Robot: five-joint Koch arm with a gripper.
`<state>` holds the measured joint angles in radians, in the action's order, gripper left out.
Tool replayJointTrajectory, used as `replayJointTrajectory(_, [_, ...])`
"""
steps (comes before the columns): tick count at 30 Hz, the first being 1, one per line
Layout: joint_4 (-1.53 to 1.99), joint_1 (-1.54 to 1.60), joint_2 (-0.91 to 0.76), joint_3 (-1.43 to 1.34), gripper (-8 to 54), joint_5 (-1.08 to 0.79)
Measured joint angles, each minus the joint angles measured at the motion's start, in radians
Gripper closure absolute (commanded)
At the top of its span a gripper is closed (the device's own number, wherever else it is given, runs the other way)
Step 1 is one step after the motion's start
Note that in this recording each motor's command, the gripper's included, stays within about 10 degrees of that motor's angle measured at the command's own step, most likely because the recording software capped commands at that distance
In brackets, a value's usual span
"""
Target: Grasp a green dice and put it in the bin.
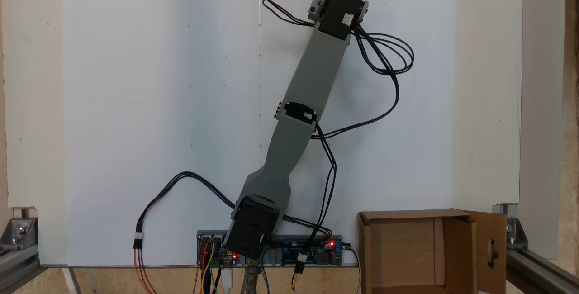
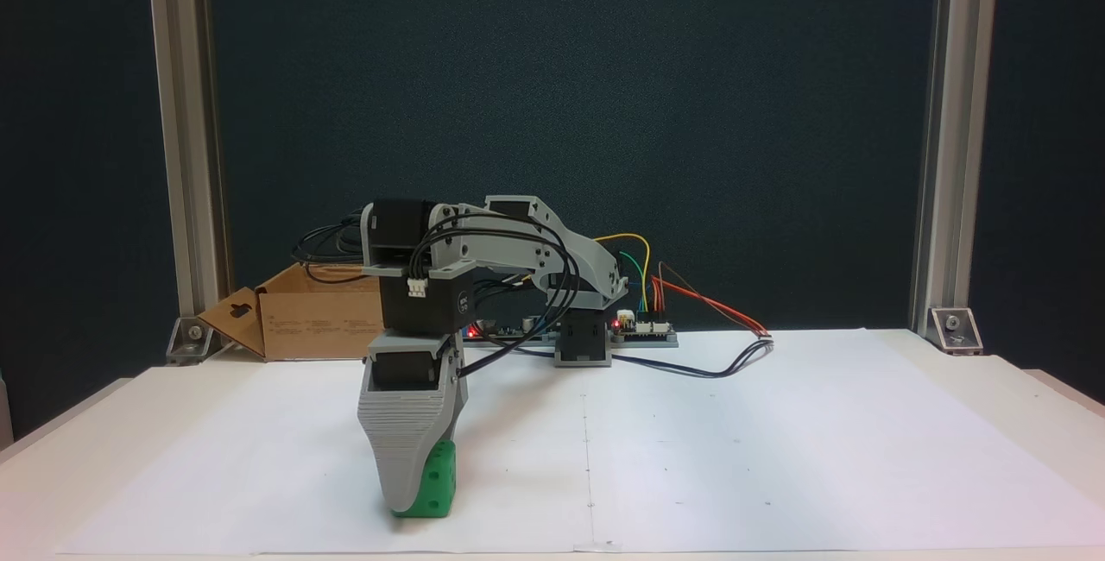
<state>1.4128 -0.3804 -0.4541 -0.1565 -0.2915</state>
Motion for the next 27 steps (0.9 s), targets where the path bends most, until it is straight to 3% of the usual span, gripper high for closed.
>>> replayJointTrajectory(22, [-0.04,0.008,0.006,0.002,4.3,0.0])
replayJointTrajectory(27, [-0.04,0.008,0.006,0.0,6.8,0.0])
